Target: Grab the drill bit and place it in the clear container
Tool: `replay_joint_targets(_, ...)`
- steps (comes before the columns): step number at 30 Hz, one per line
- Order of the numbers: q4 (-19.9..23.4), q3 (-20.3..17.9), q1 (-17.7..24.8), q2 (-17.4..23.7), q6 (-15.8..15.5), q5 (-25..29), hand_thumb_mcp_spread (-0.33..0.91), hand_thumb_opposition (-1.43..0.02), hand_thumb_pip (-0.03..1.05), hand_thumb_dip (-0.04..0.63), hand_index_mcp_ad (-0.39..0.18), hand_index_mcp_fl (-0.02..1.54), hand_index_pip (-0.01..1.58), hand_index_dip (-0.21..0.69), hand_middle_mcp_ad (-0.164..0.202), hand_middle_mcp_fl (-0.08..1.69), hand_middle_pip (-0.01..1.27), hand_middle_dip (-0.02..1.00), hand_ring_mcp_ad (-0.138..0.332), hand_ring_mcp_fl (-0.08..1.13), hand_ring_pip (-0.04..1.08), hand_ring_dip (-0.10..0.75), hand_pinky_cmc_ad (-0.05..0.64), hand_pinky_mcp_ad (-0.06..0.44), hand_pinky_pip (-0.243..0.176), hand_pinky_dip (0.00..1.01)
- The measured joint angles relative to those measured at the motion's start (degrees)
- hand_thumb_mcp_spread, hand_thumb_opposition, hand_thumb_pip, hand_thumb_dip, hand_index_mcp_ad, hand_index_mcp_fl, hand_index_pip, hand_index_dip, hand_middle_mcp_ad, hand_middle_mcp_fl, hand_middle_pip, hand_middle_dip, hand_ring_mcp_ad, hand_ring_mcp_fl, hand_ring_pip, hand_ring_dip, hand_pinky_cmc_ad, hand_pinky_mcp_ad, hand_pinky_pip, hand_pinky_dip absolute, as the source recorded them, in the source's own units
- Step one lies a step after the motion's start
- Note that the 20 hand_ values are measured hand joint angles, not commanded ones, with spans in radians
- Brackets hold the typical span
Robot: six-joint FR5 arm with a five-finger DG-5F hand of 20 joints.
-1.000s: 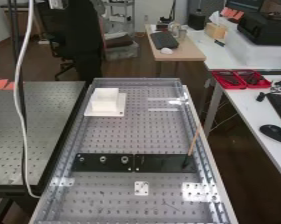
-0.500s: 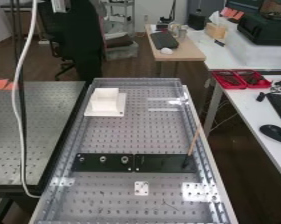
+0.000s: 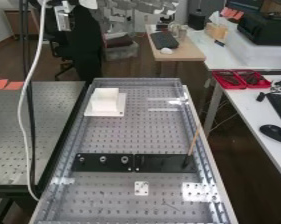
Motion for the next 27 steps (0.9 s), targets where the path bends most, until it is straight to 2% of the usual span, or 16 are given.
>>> replay_joint_targets(3,1.76,-1.54,-0.14,-0.1,0.88,1.34,0.12,-0.9,0.3,0.01,0.171,0.07,0.11,0.017,0.201,0.05,0.17,-0.01,0.262,0.1,0.1,-0.066,0.197,0.248,-0.106,0.16)
replay_joint_targets(6,4.49,-4.39,-0.45,-0.26,2.26,-0.71,0.14,-0.88,0.32,0.017,0.162,0.07,0.1,0.051,0.201,0.02,0.17,-0.01,0.255,0.07,0.1,-0.066,0.195,0.246,-0.106,0.16)
replay_joint_targets(8,5.77,-5.68,-0.56,-0.4,3.12,-1.55,0.15,-0.87,0.32,0.017,0.122,0.07,0.1,0.07,0.192,0.02,0.17,0.0,0.234,0.07,0.1,-0.063,0.195,0.246,-0.11,0.16)
replay_joint_targets(9,6.71,-6.61,-0.67,-0.56,4.03,-1.45,0.17,-0.85,0.32,0.017,0.106,0.06,0.1,0.073,0.195,0.02,0.17,0.0,0.227,0.05,0.1,-0.066,0.195,0.246,-0.11,0.16)
replay_joint_targets(10,7.59,-7.54,-0.81,-0.79,5.18,-0.92,0.16,-0.85,0.32,0.017,0.103,0.06,0.1,0.105,0.201,0.02,0.17,-0.01,0.225,0.05,0.09,-0.066,0.195,0.25,-0.11,0.16)
replay_joint_targets(13,10.02,-9.84,-1.33,-1.52,7.79,-0.01,0.21,-0.84,0.34,0.014,0.101,0.03,0.08,0.124,0.201,0.02,0.16,0.0,0.209,0.03,0.09,-0.063,0.197,0.25,-0.11,0.16)
replay_joint_targets(16,13.13,-12.29,-1.8,-2.39,10.04,0.41,0.23,-0.82,0.38,0.016,0.072,0.03,0.08,0.134,0.201,0.02,0.16,0.0,0.162,0.02,0.09,-0.063,0.195,0.25,-0.11,0.16)
replay_joint_targets(18,14.37,-13.16,-1.97,-2.84,10.82,1.42,0.23,-0.82,0.38,0.021,0.063,0.03,0.08,0.154,0.201,0.02,0.16,-0.01,0.161,0.02,0.09,-0.066,0.213,0.246,-0.112,0.16)
replay_joint_targets(20,15.97,-14.15,-2.25,-3.48,11.77,2.2,0.23,-0.82,0.38,0.023,0.061,0.03,0.09,0.183,0.201,0.02,0.15,-0.01,0.161,0.02,0.09,-0.066,0.227,0.264,-0.112,0.16)
replay_joint_targets(22,18.13,-15.26,-2.69,-4.63,13.57,2.51,0.23,-0.82,0.4,0.017,0.042,0.04,0.09,0.201,0.201,0.02,0.16,0.0,0.155,0.02,0.09,-0.063,0.241,0.281,-0.113,0.16)
replay_joint_targets(27,21.79,-16.71,-3.72,-7.68,17.74,2.99,0.24,-0.82,0.43,0.051,0.03,0.04,0.08,0.234,0.195,0.01,0.14,0.01,0.143,0.01,0.08,-0.066,0.262,0.281,-0.124,0.16)
